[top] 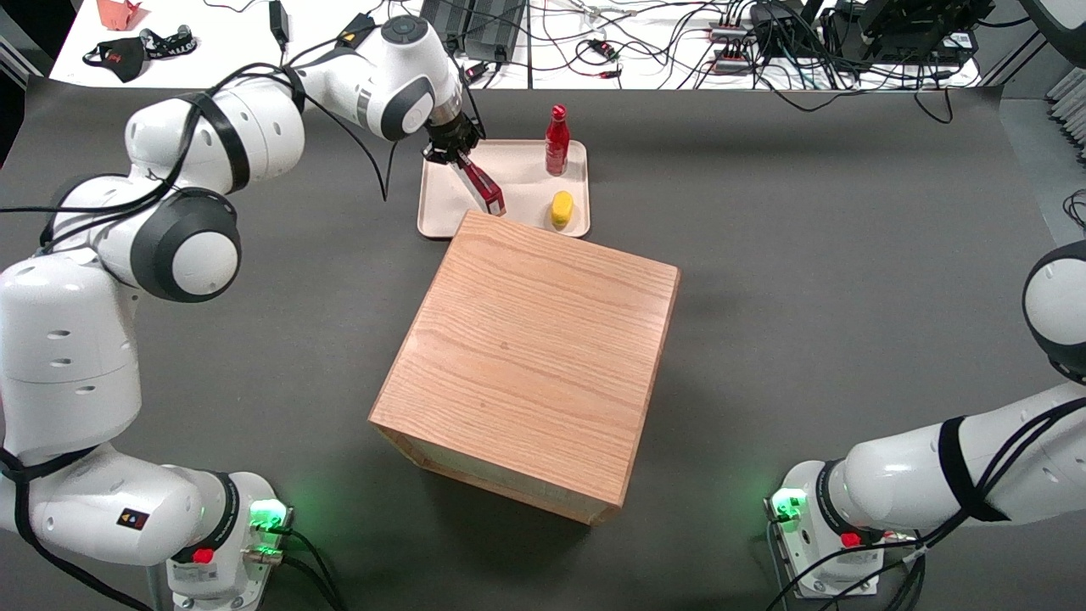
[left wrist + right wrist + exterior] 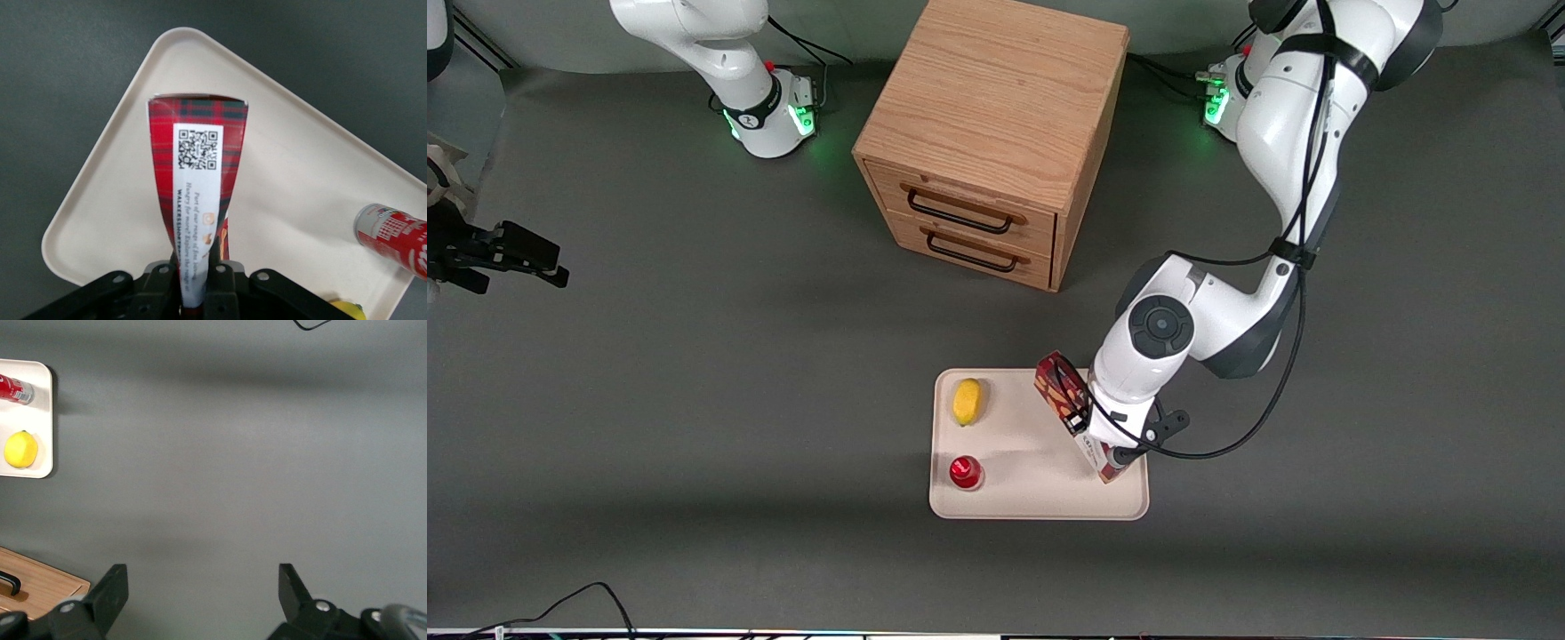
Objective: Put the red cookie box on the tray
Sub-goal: 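Lower the box onto the tray and open the left gripper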
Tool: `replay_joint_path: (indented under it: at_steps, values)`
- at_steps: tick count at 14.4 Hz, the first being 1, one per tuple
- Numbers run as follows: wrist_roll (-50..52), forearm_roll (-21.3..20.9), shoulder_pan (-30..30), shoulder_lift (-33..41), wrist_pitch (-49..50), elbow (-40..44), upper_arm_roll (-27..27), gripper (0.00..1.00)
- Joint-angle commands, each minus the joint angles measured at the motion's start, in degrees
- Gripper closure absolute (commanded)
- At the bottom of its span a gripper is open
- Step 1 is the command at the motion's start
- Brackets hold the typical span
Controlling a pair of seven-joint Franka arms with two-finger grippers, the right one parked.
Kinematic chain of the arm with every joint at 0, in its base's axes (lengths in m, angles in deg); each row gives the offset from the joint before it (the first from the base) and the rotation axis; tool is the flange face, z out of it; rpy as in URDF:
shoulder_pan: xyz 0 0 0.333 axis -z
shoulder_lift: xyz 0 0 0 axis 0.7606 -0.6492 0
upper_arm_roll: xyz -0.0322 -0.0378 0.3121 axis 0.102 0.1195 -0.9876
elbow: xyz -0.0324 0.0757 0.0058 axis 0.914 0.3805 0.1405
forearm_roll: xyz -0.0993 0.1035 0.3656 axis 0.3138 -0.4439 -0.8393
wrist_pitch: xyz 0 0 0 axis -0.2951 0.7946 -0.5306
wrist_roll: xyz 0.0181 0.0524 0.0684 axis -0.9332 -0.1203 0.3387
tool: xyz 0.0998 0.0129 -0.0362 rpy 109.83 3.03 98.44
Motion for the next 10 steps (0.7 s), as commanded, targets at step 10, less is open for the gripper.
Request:
replay_joint_path:
  at_steps: [10]
  values:
    - [2.2, -3.4, 1.3, -2.1, -1.3, 1.1, -1.6, 1.0]
